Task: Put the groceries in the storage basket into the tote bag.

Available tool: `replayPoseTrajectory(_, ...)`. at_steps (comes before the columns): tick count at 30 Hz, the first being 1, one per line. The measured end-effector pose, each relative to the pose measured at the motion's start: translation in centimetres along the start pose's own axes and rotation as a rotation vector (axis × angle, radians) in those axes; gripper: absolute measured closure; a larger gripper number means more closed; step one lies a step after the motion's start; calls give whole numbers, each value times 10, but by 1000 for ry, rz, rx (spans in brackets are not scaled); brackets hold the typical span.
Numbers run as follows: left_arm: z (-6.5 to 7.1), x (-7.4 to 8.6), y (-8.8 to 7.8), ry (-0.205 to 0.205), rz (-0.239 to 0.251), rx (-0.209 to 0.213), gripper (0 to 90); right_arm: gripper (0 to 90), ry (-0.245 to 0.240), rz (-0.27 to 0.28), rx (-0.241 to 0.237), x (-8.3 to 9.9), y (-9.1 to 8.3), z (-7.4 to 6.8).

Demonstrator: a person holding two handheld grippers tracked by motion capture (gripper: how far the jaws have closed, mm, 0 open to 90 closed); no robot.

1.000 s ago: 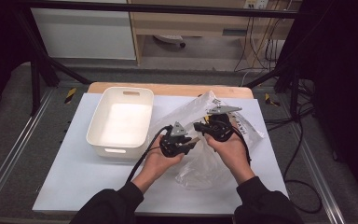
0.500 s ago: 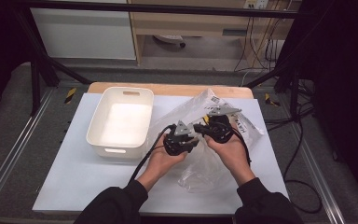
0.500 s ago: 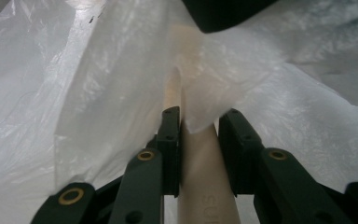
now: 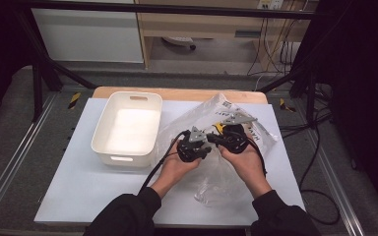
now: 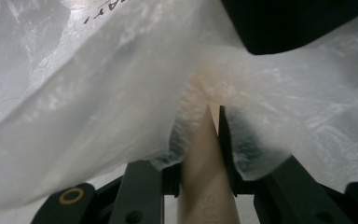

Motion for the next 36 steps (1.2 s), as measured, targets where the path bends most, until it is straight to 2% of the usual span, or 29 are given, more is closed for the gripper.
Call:
replayPoseTrajectory(9,-3,1,9,-6,10,-14,703,900,11,-9,-1,5,0,3)
replayPoseTrajectory(13,-3,5,15,2,-10,-18,703,900,12,-11,-1,7,1,3)
replayPoseTrajectory(19,-1,8,19,4,-16,-20,703,900,14,-20,0,10,3,4)
replayPoseTrajectory(27,-2,15,25,-10,-48,-24,703,900,15,-25,0,14,4,6)
replayPoseTrajectory(36,-2,17,28,-12,-45,-30,703,900,32,-49,-4,26,10,7)
Point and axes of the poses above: each handheld gripper's, and its own axes: y roughly forward along the jaws, x roughly out of its underside, z roughly to its right, the point moved 7 cm from there along y, roughly forward along the jaws, and after that the axes turned 10 degrees about -z, right-handed, at the moved point
